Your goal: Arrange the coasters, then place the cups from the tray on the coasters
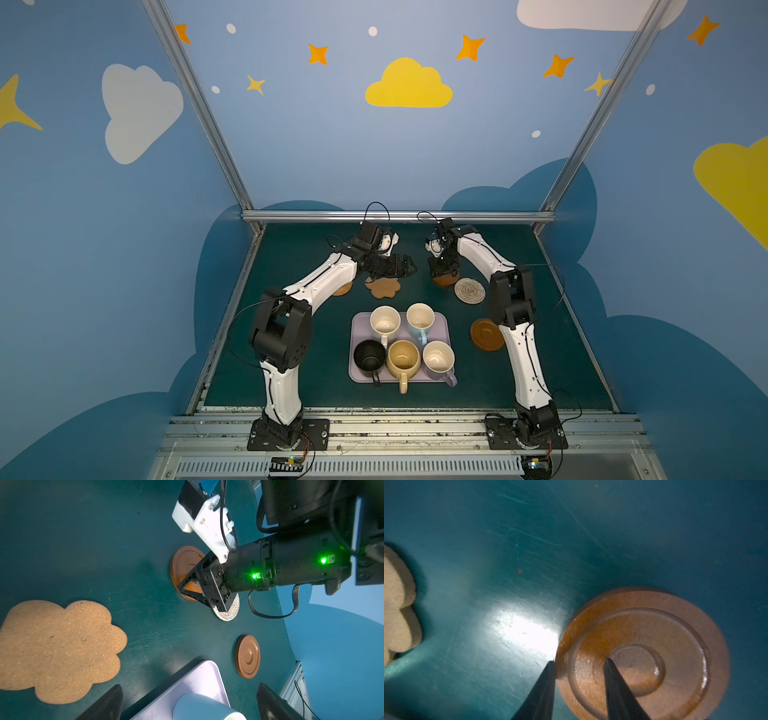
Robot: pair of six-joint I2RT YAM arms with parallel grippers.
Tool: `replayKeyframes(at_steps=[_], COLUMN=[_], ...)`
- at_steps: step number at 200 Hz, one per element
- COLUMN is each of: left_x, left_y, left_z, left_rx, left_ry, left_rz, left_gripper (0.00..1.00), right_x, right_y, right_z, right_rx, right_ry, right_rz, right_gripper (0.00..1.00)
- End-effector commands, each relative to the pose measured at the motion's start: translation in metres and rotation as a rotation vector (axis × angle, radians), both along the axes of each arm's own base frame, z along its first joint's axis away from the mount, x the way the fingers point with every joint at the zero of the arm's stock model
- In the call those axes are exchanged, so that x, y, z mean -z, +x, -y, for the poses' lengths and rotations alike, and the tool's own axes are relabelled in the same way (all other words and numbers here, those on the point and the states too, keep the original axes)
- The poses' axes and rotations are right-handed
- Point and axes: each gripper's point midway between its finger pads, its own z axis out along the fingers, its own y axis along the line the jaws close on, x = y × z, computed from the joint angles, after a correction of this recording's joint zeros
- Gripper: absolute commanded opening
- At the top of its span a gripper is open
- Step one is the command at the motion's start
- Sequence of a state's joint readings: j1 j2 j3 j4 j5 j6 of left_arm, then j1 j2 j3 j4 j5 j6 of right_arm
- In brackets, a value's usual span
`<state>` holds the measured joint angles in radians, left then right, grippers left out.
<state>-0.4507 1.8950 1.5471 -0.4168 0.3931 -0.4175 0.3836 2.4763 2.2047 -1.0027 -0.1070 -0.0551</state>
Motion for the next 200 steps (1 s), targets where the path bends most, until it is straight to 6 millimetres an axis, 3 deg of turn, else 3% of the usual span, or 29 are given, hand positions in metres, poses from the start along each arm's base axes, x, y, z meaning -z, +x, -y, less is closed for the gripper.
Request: replayKeyframes(at_steps=[1, 58, 132, 200], left_x=[-0.024, -0.028, -0.028, -0.025], left_y=[-0.002, -0.002, -0.003, -0.006], left_z=[-0.005, -0.013, -0.017, -0.021], left_rx=[-0.004, -0.023, -0.032, -0.041], left_ry=[-0.041, -0.056, -0.068, -0.069], left_rz=[0.044, 0.049, 0.036, 0.032], left_gripper=[1.00, 1.00, 1.00, 1.00], right_x=[0.009, 0.003, 0.009, 0.011], right_y=[-0.037, -0.048, -0.068, -0.063], right_z=[-0.021, -0.037, -0.061, -0.081], right_rx=[-0.030, -0.033, -0.053, -0.042], right_ry=[0.043, 0.088, 0.096, 0.100], right_rz=[-0.133, -0.153, -0.177, -0.149], right_gripper=[0.38, 0.36, 0.36, 0.35])
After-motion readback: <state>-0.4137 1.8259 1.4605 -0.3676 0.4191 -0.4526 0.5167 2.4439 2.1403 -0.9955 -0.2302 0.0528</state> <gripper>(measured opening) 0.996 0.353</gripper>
